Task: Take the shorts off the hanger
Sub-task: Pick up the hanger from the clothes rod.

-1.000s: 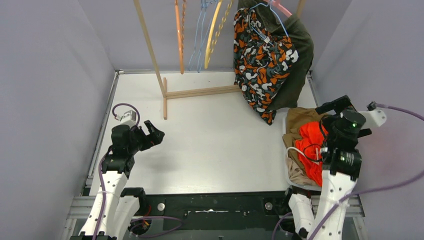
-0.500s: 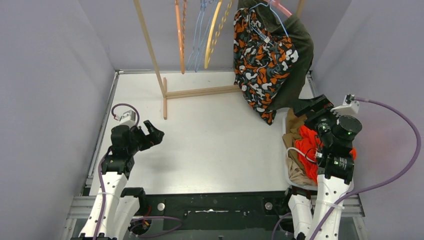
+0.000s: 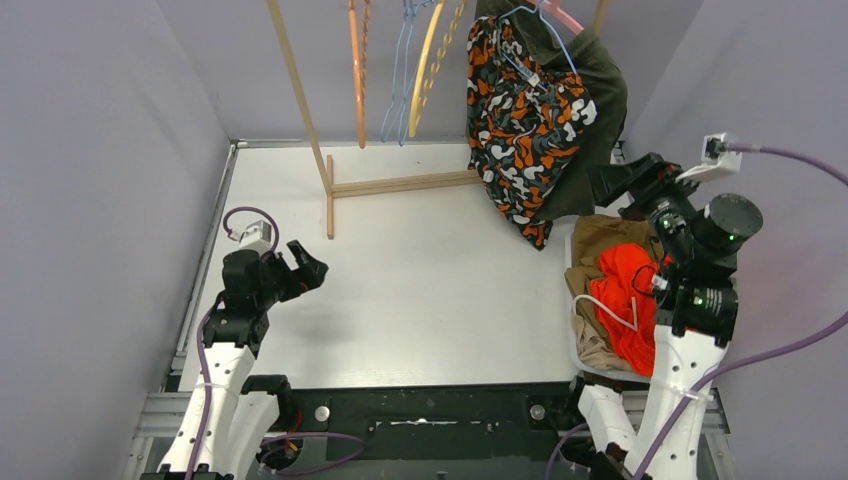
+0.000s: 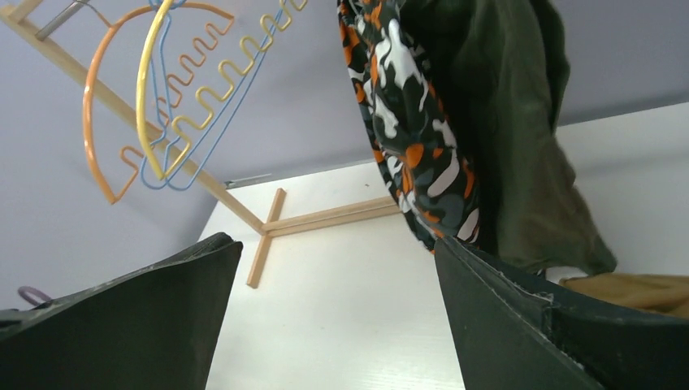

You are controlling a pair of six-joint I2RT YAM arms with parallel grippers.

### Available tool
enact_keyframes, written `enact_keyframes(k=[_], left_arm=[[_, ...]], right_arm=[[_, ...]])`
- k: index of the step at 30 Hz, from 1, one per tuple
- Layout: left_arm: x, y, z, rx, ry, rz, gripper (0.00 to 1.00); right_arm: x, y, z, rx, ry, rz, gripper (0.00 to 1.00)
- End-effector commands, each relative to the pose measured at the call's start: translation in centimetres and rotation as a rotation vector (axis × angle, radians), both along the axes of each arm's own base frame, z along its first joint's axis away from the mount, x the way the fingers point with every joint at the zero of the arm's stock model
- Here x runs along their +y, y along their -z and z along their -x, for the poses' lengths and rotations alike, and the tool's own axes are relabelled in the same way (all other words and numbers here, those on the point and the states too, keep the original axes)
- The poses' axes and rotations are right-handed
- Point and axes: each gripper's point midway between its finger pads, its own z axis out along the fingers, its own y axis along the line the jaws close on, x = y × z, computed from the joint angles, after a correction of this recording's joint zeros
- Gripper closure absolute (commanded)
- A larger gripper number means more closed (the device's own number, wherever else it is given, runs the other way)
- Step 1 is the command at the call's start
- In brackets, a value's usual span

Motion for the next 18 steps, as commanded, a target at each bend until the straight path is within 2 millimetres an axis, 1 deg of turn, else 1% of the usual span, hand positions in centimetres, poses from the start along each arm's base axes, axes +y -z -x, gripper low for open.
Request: enact_keyframes(k=[1, 4, 5, 6, 7, 9, 11, 14, 16, 18], left_arm=[[0.2, -1.4, -1.1, -0.061, -0.004, -0.003, 0.10], [0.3, -1.3, -1.1, -0.057, -0.009, -0.006, 0.10], [0.4, -1.3, -1.1, -0.056, -0.013, -0.008, 0.10], [0.4, -1.3, -1.1, -0.057, -0.016, -0.010, 0.10], [0.5, -1.4, -1.1, -0.060, -0.019, -0.012, 0.10], [0.6, -1.3, -1.1, -0.060, -0.023, -0.013, 0.10], [0.6, -1.3, -1.1, -0.060, -0.022, -0.013, 0.10], [0.5, -1.1, -1.2, -0.052, -0.019, -0.009, 0.10], [0.5, -1.0, -1.2, -0.043, -0.018, -0.009, 0.10], [0.4, -0.9, -1.2, -0.039, -0.016, -0.009, 0.10]], right_arm=[[-1.1, -2.5, -2.5, -0.011, 0.024, 0.139, 0.05], [-1.4, -3.4, -4.8, 0.027, 0.028, 0.210, 0.05], [-1.5, -3.2, -6.0, 0.048, 0.031, 0.235, 0.06], [-1.1, -3.4, -6.8, 0.060, 0.019, 0.253, 0.06], [-0.6, -4.2, -7.3, 0.056, 0.008, 0.270, 0.07], [0.7, -4.5, -8.5, 0.051, -0.030, 0.295, 0.07], [1.2, -4.5, -9.8, 0.054, -0.041, 0.306, 0.08], [0.9, -4.0, -11.7, 0.101, -0.007, 0.331, 0.11], [1.1, -3.8, -12.9, 0.120, 0.013, 0.371, 0.12], [2.3, -3.8, -13.7, 0.113, -0.029, 0.401, 0.13]])
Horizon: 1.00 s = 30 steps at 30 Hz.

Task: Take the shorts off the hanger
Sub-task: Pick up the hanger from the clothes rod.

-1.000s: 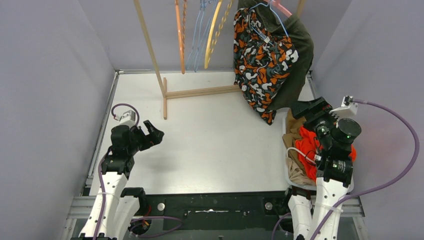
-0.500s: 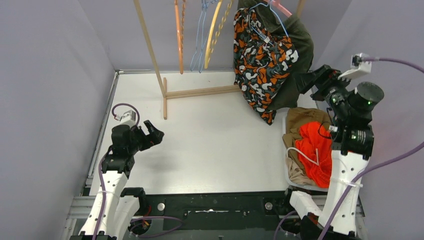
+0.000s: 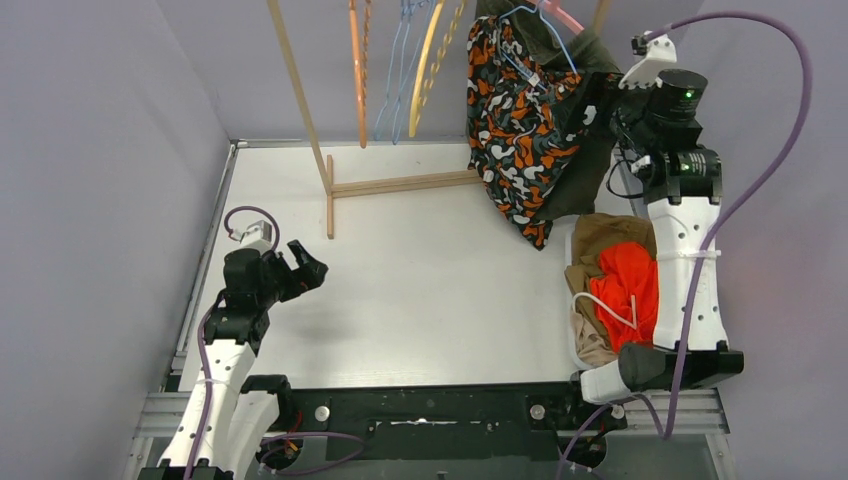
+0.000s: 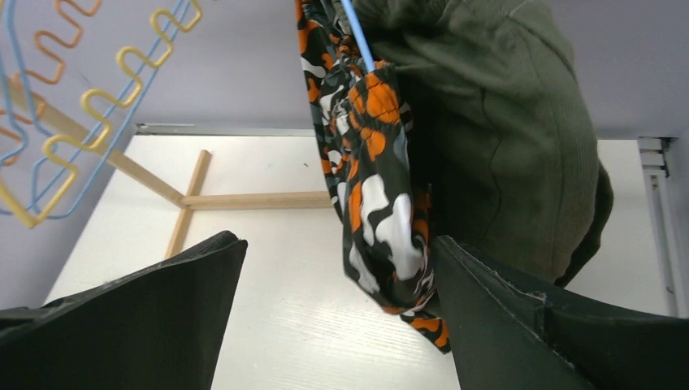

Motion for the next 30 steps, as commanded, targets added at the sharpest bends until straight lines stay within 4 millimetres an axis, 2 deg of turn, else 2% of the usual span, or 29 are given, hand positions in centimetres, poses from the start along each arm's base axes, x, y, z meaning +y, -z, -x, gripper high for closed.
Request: enact_keyframes(k=[1, 3, 8, 12, 16, 18, 20, 22, 24, 26, 28, 30], left_arm=[[0.3, -1.4, -1.1, -0.059, -0.006, -0.005, 0.10], [0.2, -1.4, -1.1, -0.058, -0.005, -0.004, 0.10], [0.3, -1.4, -1.1, -0.061, -0.010, -0.007, 0.10], [0.3, -1.4, -1.1, -0.060, -0.010, -0.007, 0.10], [0.3, -1.3, -1.1, -0.057, -0.009, -0.007, 0.10], [0.2, -1.3, -1.1, -0.057, -0.001, -0.003, 0.10], [0.2, -1.3, -1.1, -0.056, 0.000, -0.002, 0.10], [0.2, -1.3, -1.1, -0.058, 0.000, -0.003, 0.10], [0.2, -1.4, -1.1, -0.059, -0.001, -0.004, 0.10], [0.2, -1.3, -1.1, -0.058, -0.002, -0.005, 0.10], [0.2, -1.2, -1.1, -0.056, -0.002, -0.004, 0.10], [0.2, -1.2, -1.1, -0.054, 0.000, -0.003, 0.10]], right_arm=[[0.8, -1.4, -1.3, -0.044, 0.000, 0.107, 0.15], [1.6, -1.5, -1.9, -0.042, -0.018, 0.138, 0.21], [3.7, -1.2, -3.3, -0.038, -0.039, 0.234, 0.24], [5.3, -0.5, -3.9, -0.037, -0.064, 0.306, 0.21], [4.3, -0.5, -5.0, -0.045, 0.015, 0.332, 0.09], [3.1, -1.0, -5.6, -0.052, 0.092, 0.343, 0.07], [3.1, -1.5, -5.7, -0.067, 0.097, 0.348, 0.08], [4.1, -1.5, -5.8, -0.078, 0.043, 0.339, 0.18], [5.9, -1.1, -5.6, -0.076, -0.057, 0.306, 0.27], [6.6, -0.6, -5.8, -0.066, -0.080, 0.278, 0.41], [6.6, -0.3, -6.2, -0.058, -0.041, 0.271, 0.58], [6.1, -0.4, -6.6, -0.054, 0.010, 0.263, 0.83]])
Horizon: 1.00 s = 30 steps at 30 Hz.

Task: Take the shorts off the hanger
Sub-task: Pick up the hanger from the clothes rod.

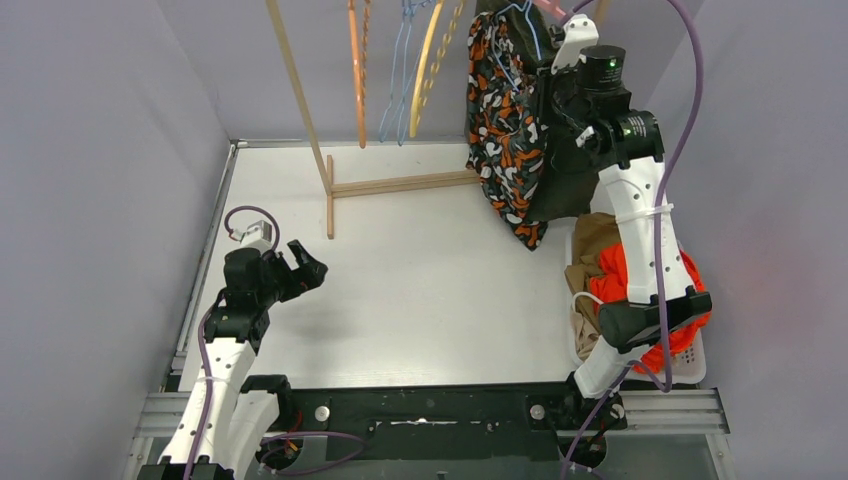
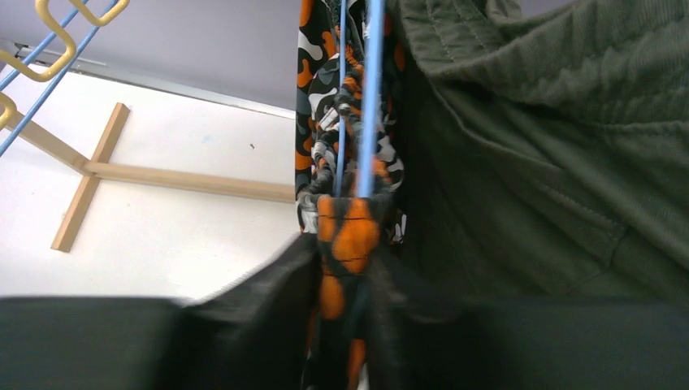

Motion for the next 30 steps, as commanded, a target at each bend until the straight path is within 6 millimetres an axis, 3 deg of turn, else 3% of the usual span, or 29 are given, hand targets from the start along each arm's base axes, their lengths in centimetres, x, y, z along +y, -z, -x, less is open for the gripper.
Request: enact_keyframes(k=[1, 4, 13, 19, 22, 25, 30], left_arm=[[0.0, -1.5, -1.1, -0.068, 0.007, -0.003, 0.10], [-0.1, -1.4, -1.1, -0.061, 0.011, 0.000, 0.10], [-0.1, -1.3, -1.1, -0.057, 0.013, 0.002, 0.10], [-0.2, -1.3, -1.1, -0.056, 0.016, 0.004, 0.10], [-0.1, -1.3, -1.1, -0.058, 0.015, 0.003, 0.10], [-0.1, -1.3, -1.1, -0.057, 0.013, 0.002, 0.10], [-0.1, -1.4, -1.1, -0.062, 0.013, 0.002, 0.10]], right_arm=[[0.4, -2.8, -1.1, -0.096, 0.055, -0.064, 0.89], [0.3, -4.7, -0.8, -0.159, 0.074, -0.124, 0.99], [0.6, -12.5, 2.8, -0.492, 0.011, -0.314, 1.00], [0.9, -15.7, 4.5, -0.555, -0.025, -0.373, 1.00], [0.5, -15.7, 5.2, -0.551, -0.011, -0.392, 1.00], [0.3, -14.4, 6.7, -0.507, -0.011, -0.409, 1.00], [1.0, -9.0, 9.7, -0.372, -0.056, -0.454, 1.00]])
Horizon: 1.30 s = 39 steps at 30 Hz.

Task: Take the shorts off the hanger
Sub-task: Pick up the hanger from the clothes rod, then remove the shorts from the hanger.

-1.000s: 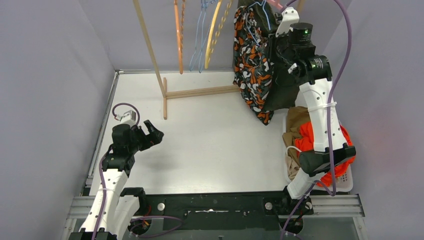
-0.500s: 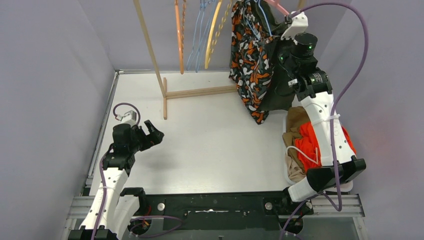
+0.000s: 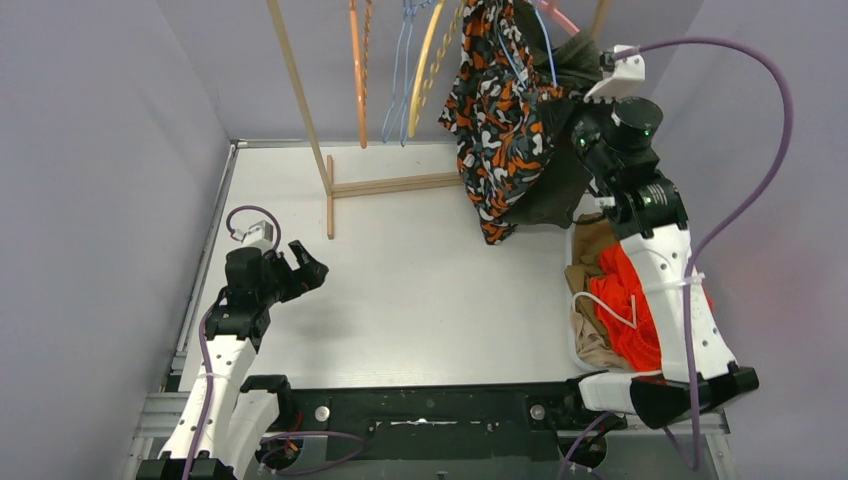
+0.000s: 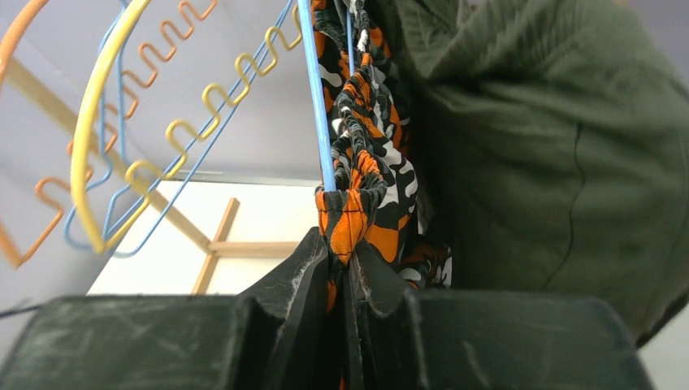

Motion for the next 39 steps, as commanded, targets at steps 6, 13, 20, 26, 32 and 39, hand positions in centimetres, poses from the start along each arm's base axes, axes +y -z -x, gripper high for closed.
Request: enact_keyframes(k=[6, 13, 20, 26, 32, 39], left_arm=[[-0.1, -2.0, -1.1, -0.086, 0.012, 0.001, 0.10], [0.0, -2.3, -1.1, -0.097, 0.006, 0.001, 0.10], [-0.1, -2.8, -1.1, -0.122, 0.009, 0.005, 0.10], [-0.3, -3.6, -1.0, -0.154, 0.015, 0.016, 0.10], [-1.5, -4.6, -0.7, -0.210, 0.076, 0.052, 0.12], [-2.6, -3.7, -0.7, -0.173, 0.141, 0.081, 0.28]], right_arm=[[2.2, 4.0, 8.1, 0.048, -0.198, -0.133, 1.00], [3.5, 13.2, 12.3, 0.261, -0.297, -0.184, 1.00], [7.8, 21.2, 18.1, 0.475, -0.543, -0.226, 1.00], [13.0, 24.5, 22.8, 0.524, -0.700, -0.171, 1.00], [16.7, 25.6, 23.8, 0.514, -0.716, -0.155, 1.00], [19.1, 24.4, 23.2, 0.482, -0.759, -0.193, 1.00]])
